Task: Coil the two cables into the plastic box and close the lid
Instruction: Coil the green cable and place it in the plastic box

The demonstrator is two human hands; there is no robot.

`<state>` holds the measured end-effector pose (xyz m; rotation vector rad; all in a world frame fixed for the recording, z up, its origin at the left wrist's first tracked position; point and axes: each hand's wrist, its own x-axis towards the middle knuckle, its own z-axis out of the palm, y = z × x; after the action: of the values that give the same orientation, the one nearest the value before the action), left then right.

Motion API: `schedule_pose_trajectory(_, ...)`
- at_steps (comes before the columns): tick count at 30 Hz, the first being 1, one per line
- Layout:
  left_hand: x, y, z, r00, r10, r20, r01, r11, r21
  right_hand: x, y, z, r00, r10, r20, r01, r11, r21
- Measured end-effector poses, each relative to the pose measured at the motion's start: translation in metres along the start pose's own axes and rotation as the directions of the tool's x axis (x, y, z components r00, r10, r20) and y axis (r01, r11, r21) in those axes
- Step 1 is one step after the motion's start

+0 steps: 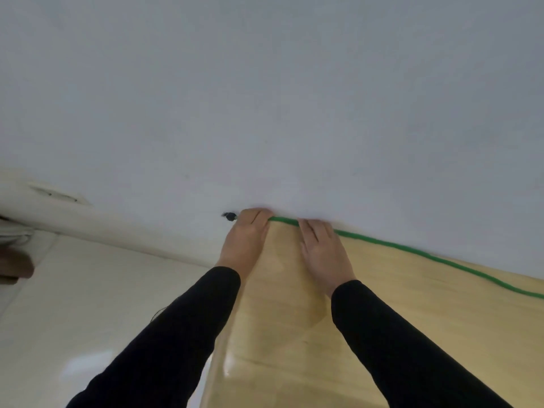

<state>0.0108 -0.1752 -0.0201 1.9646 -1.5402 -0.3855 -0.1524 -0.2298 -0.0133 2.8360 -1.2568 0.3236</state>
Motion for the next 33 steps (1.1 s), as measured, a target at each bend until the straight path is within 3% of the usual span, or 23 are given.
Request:
schedule_pose_trajectory(3,0.005,-0.003,0.001,0.998,0.055,-0.007,-0.055,0.998,0.003,0.005,0.001,0.007,0.999,0.035,-0.030,-0.033,0.999,0.043)
schedule_pose_trajectory(8,0.003,0.009,-0.013,1.000,0.012,-0.005,-0.012,0.995,-0.096,0.007,0.003,-0.004,0.988,0.133,-0.078,-0.125,0.988,0.095)
schedule_pose_trajectory(10,0.003,0.020,-0.024,1.000,-0.007,-0.028,0.002,0.985,-0.173,0.006,0.003,-0.020,0.985,0.150,-0.085,-0.134,0.977,0.168)
schedule_pose_trajectory(13,0.008,0.036,-0.040,0.986,0.045,-0.158,-0.084,0.966,-0.246,0.006,0.004,-0.054,0.973,0.184,-0.141,-0.133,0.942,0.309)
schedule_pose_trajectory(16,0.009,0.059,-0.057,0.972,0.057,-0.227,-0.124,0.947,-0.295,0.008,0.006,-0.096,0.951,0.249,-0.184,-0.121,0.846,0.519)
schedule_pose_trajectory(22,-0.011,0.140,-0.080,0.993,-0.025,-0.116,-0.050,0.798,-0.601,0.004,0.024,-0.190,0.904,0.314,-0.292,-0.035,0.732,0.681)
schedule_pose_trajectory(25,-0.018,0.196,-0.092,0.995,-0.072,-0.064,-0.009,0.597,-0.803,-0.005,0.044,-0.234,0.897,0.301,-0.323,0.013,0.714,0.700)
schedule_pose_trajectory(28,-0.019,0.254,-0.115,0.985,-0.169,-0.022,0.019,0.238,-0.971,-0.032,0.067,-0.262,0.915,0.284,-0.287,0.035,0.652,0.757)
schedule_pose_trajectory(31,-0.020,0.294,-0.136,0.991,-0.134,0.031,0.008,-0.166,-0.986,-0.066,0.094,-0.269,0.917,0.306,-0.256,0.011,0.620,0.784)
schedule_pose_trajectory(33,-0.026,0.322,-0.139,0.998,-0.064,0.005,-0.016,-0.330,-0.944,-0.087,0.114,-0.273,0.913,0.328,-0.242,-0.011,0.612,0.791)
